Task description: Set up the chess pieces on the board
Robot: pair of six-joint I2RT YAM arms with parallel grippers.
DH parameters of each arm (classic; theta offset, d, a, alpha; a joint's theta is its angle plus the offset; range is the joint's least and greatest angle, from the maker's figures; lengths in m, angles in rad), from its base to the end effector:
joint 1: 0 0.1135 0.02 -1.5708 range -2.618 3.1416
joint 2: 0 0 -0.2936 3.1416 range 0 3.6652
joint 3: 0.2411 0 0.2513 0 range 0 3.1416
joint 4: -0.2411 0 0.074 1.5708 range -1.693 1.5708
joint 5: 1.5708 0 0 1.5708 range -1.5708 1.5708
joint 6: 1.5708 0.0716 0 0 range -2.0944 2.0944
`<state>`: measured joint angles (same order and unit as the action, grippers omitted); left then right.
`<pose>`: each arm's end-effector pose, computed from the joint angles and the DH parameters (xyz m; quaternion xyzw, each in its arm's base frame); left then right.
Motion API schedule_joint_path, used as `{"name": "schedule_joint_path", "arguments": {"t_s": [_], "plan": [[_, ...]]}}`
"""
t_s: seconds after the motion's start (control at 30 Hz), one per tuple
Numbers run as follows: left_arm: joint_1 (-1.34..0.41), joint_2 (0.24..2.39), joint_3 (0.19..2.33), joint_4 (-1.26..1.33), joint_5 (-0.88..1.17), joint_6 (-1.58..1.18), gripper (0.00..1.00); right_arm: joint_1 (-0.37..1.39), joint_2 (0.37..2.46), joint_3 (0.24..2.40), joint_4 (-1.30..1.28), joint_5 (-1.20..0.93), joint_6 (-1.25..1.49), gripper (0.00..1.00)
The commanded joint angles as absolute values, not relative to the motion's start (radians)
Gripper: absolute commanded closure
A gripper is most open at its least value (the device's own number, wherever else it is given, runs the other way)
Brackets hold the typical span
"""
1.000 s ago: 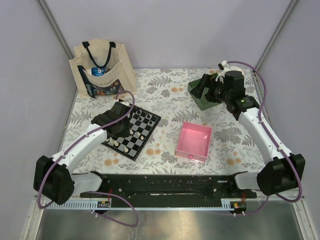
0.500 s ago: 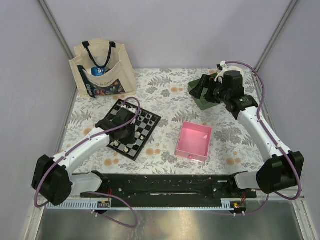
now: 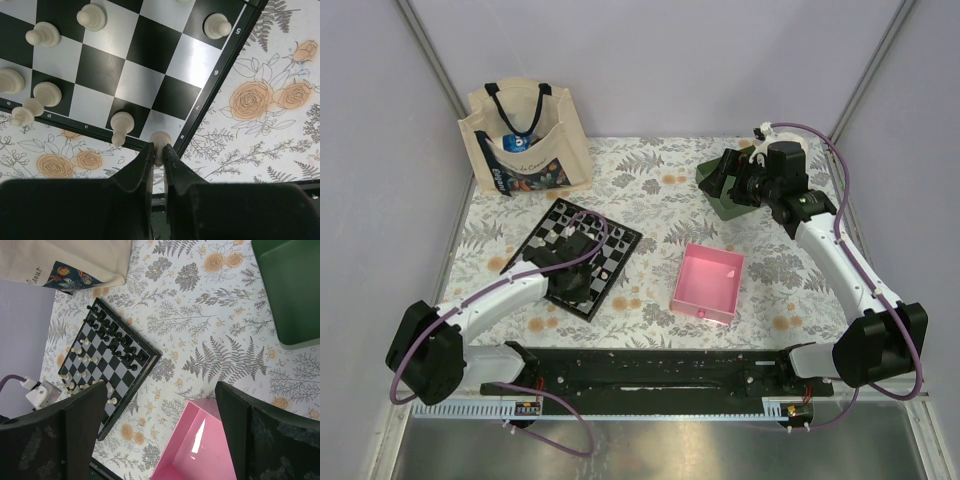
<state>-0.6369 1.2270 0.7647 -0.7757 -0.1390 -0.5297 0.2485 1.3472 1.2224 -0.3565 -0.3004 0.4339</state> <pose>0.1776 -0.1190 0.1978 0.0412 0.9830 -0.0338 0.1756 0.3153 0.1019 0.3630 0.0011 0.8492 0.2920 0.4400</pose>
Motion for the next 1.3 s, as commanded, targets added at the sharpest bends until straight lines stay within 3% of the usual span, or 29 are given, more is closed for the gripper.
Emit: {"name": "schedule_joint_path", "arguments": {"t_s": [0.0, 0.77, 1.27], "plan": [[-0.64, 1.262, 0.804, -0.758, -0.196, -0.542, 1.0, 0.252, 1.341, 1.244, -0.333, -0.307, 0.431, 0.01], [-0.64, 1.361, 0.813, -0.773, -0.305, -0.568, 1.0, 0.252, 1.33, 1.233, -0.336, -0.293, 0.422, 0.01], [-0.638, 1.319, 0.811, -0.77, -0.247, -0.551, 1.0, 0.252, 1.328, 1.233, -0.336, -0.296, 0.423, 0.01]]}}
